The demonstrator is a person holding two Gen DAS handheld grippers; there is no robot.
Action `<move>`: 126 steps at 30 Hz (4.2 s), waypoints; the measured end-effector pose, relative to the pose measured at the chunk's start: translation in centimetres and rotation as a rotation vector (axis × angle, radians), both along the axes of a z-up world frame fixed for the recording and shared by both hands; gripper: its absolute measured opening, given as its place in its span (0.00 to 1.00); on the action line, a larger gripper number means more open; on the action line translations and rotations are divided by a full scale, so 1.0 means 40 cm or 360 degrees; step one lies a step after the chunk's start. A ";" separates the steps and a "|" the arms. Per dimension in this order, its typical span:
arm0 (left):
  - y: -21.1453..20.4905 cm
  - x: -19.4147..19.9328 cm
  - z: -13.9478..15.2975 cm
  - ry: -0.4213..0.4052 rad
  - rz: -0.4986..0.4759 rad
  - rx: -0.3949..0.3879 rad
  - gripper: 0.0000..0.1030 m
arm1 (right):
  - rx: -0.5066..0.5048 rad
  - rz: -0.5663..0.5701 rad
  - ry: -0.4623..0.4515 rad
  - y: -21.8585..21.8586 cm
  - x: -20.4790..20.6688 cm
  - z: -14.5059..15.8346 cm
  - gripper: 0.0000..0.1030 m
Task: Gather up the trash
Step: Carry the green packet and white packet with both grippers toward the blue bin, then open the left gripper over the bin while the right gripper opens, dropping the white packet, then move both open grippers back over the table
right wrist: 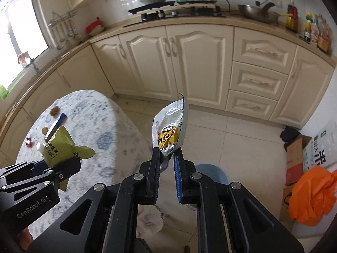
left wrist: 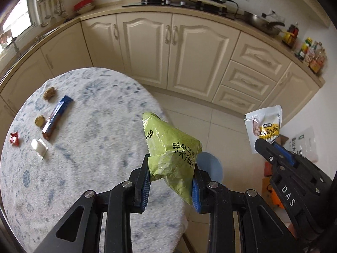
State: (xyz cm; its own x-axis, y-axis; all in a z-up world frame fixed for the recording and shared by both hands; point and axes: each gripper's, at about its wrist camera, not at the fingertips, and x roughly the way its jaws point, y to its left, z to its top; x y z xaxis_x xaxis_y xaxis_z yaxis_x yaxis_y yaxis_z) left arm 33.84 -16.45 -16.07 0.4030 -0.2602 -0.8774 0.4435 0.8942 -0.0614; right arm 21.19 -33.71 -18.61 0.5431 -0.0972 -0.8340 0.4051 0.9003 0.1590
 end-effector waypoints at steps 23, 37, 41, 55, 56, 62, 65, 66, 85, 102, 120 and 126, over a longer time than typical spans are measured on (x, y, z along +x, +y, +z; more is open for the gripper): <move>-0.502 0.164 -0.286 0.0203 -0.0268 0.0256 0.65 | 0.0079 -0.0376 0.0295 -0.365 -0.151 -0.174 0.12; -0.477 0.193 -0.312 0.0186 -0.0149 0.0321 0.65 | 0.0161 -0.0187 0.0316 -0.316 -0.043 -0.227 0.14; -0.438 0.184 -0.295 0.0175 -0.0113 0.0303 0.65 | 0.0192 -0.0202 0.0311 -0.302 -0.014 -0.222 0.41; -0.355 0.171 -0.252 0.0193 -0.0062 0.0270 0.66 | 0.0163 -0.0204 0.0337 -0.272 -0.011 -0.201 0.58; -0.353 0.175 -0.250 0.0193 -0.0063 0.0267 0.66 | 0.0162 -0.0203 0.0338 -0.273 -0.013 -0.199 0.58; -0.326 0.155 -0.223 0.0179 -0.0052 0.0242 0.66 | 0.0149 -0.0199 0.0329 -0.258 -0.028 -0.179 0.58; -0.305 0.140 -0.201 0.0164 -0.0044 0.0225 0.67 | 0.0141 -0.0194 0.0310 -0.246 -0.036 -0.159 0.60; -0.297 0.135 -0.193 0.0157 -0.0039 0.0217 0.67 | 0.0139 -0.0192 0.0297 -0.240 -0.039 -0.151 0.60; -0.017 -0.006 -0.010 -0.0024 0.0154 0.0077 0.77 | 0.0045 0.0049 0.0081 -0.023 -0.046 0.012 0.62; 0.340 -0.093 0.070 -0.0090 0.0458 0.0003 0.80 | -0.0014 0.0355 -0.0007 0.276 0.000 0.088 0.68; 0.760 -0.016 0.059 -0.0046 0.0921 -0.0034 0.84 | 0.0035 0.0833 -0.0023 0.671 0.220 0.084 0.69; 0.848 0.063 0.024 0.0012 0.1024 -0.0023 0.84 | -0.0006 0.0983 0.0026 0.774 0.333 0.033 0.65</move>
State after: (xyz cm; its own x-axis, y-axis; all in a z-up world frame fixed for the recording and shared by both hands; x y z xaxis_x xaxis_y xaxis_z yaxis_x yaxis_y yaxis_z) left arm 36.36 17.47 -15.10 0.4764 0.0201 -0.8790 -0.1821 0.9803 -0.0763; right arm 34.51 -2.75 -17.28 0.4873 0.2284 -0.8428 -0.1887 0.9699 0.1538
